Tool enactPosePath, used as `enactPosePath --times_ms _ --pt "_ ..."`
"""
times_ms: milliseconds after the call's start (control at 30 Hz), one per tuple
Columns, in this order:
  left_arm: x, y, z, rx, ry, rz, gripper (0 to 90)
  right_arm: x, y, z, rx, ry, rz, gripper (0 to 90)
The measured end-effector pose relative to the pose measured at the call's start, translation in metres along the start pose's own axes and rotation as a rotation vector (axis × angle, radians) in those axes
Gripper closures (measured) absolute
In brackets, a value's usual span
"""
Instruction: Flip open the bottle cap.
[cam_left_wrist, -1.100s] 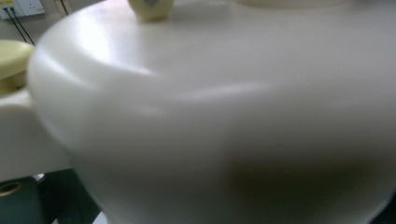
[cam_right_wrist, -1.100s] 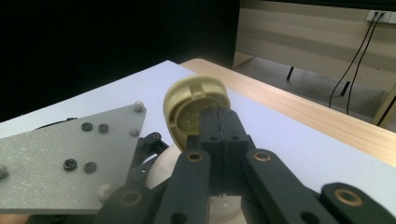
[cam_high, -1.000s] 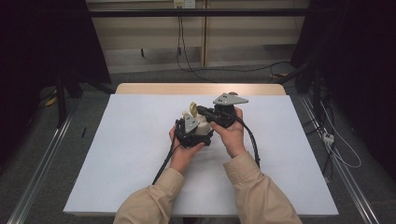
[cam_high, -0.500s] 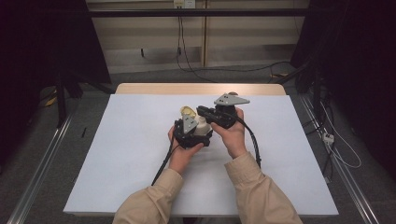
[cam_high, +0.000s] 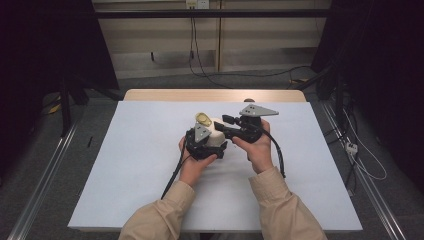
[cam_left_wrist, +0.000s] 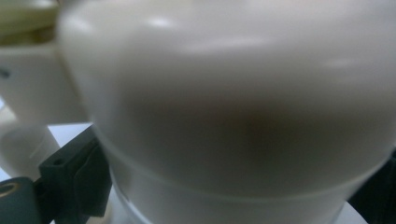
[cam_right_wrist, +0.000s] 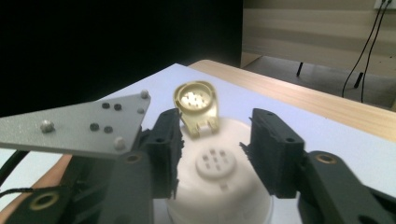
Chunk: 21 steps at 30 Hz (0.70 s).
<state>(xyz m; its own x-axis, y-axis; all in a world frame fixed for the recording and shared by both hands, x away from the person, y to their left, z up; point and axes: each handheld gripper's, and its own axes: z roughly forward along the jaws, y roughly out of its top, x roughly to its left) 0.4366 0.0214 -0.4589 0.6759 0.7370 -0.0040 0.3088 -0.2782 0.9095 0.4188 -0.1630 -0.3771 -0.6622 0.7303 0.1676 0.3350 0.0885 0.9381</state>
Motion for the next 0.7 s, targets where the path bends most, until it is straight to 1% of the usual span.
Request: enactPosePath --times_ms 33,133,200,233,300,333,433,533,567,633,700 --pt "0.000 0.000 0.000 0.002 -0.002 0.001 3.1 -0.001 -0.002 -0.002 0.003 -0.005 0.001 47.0" --pt "0.000 -0.001 -0.004 0.008 -0.006 -0.002 3.2 -0.003 -0.006 -0.011 0.001 -0.001 0.001 40.5" --pt "0.001 -0.003 -0.007 0.024 -0.009 0.022 3.2 -0.004 -0.008 -0.017 -0.001 0.004 0.000 35.3" --pt "0.001 -0.004 -0.009 0.026 -0.013 0.026 3.2 -0.004 -0.010 -0.021 0.002 0.008 0.002 33.3" --pt "0.002 -0.005 -0.012 0.038 -0.023 0.014 3.6 -0.006 -0.013 -0.026 0.003 0.014 0.007 29.7" --pt "0.003 -0.005 -0.015 0.039 -0.026 0.018 3.5 -0.006 -0.015 -0.028 0.004 0.015 0.008 28.3" --pt "0.003 -0.007 -0.021 0.045 -0.037 0.021 3.7 -0.006 -0.021 -0.034 0.024 0.014 0.006 24.8" --pt "0.003 -0.010 -0.028 0.048 -0.063 0.019 3.7 -0.005 -0.026 -0.040 0.020 0.017 0.011 22.3" --pt "0.004 -0.011 -0.031 0.050 -0.070 0.028 3.9 -0.004 -0.028 -0.042 0.021 0.017 0.015 21.5" --pt "0.005 -0.012 -0.038 0.050 -0.086 0.033 4.1 -0.003 -0.033 -0.045 0.026 0.023 0.010 20.0" --pt "0.007 -0.014 -0.046 0.048 -0.101 0.028 4.1 -0.001 -0.038 -0.048 0.028 0.024 0.013 19.5"
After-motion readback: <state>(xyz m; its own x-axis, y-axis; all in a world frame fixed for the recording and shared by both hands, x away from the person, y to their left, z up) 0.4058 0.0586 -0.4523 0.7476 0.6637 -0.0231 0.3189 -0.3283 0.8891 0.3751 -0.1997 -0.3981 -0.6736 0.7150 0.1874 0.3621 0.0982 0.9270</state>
